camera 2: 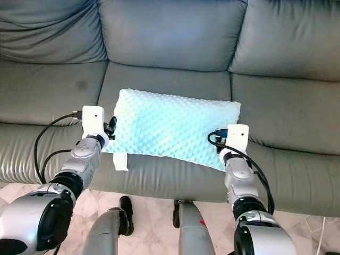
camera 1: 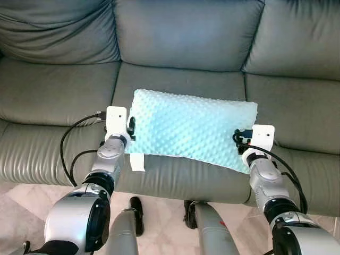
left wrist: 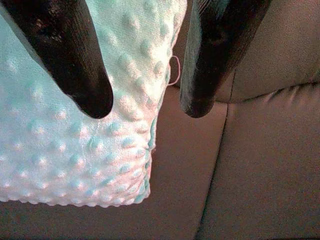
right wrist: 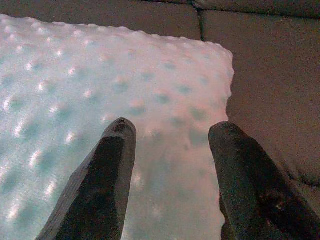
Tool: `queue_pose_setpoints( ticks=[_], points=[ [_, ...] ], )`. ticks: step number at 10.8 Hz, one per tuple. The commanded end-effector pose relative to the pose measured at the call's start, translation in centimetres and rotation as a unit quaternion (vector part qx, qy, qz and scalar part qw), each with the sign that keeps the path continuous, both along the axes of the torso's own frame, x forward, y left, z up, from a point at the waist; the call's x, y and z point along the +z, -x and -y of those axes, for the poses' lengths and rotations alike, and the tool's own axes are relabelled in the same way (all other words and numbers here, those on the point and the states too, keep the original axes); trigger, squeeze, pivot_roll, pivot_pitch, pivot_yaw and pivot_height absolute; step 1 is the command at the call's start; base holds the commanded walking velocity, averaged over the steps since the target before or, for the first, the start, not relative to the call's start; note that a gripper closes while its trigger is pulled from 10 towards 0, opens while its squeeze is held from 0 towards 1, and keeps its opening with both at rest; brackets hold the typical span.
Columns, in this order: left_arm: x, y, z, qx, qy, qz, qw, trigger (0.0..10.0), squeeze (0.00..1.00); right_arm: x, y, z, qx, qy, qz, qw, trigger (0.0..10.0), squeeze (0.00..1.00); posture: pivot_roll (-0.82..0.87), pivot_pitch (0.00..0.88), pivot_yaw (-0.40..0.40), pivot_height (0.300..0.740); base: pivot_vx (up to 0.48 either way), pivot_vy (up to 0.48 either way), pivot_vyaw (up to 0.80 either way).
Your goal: Move the pillow to the sofa
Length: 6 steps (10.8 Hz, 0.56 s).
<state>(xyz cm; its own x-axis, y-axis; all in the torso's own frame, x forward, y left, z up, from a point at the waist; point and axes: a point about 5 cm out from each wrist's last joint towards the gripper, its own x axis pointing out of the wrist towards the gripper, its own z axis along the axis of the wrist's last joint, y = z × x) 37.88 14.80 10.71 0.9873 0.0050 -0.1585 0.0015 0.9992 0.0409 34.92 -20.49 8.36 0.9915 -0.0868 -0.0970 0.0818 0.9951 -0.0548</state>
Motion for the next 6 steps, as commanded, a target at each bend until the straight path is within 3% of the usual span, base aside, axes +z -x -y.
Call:
queue_pose_setpoints(
  ticks=[1,4,6],
  points=[
    [-1.6,0.8,-0.5,0.004,-0.005,-0.023,1.0,10.0,1.0,-1.4,0.9,0.0,0.001,0.0,-0.021,1.0,10.0,1.0,-0.14,0.486,0.029,0.74,0.0,0.0,0.0],
    [-2.1,1.3,-1.8,0.016,-0.012,-0.029,0.999,10.0,1.0,-1.7,1.4,-0.2,0.016,0.001,-0.013,1.0,10.0,1.0,-0.14,0.483,0.025,0.74,0.0,0.0,0.0],
    [-2.3,1.4,-2.1,0.02,0.001,-0.025,0.999,10.0,1.0,-2.1,1.8,0.3,-0.01,0.021,-0.025,0.999,10.0,1.0,-0.15,0.481,0.023,0.74,0.0,0.0,0.0]
  ],
)
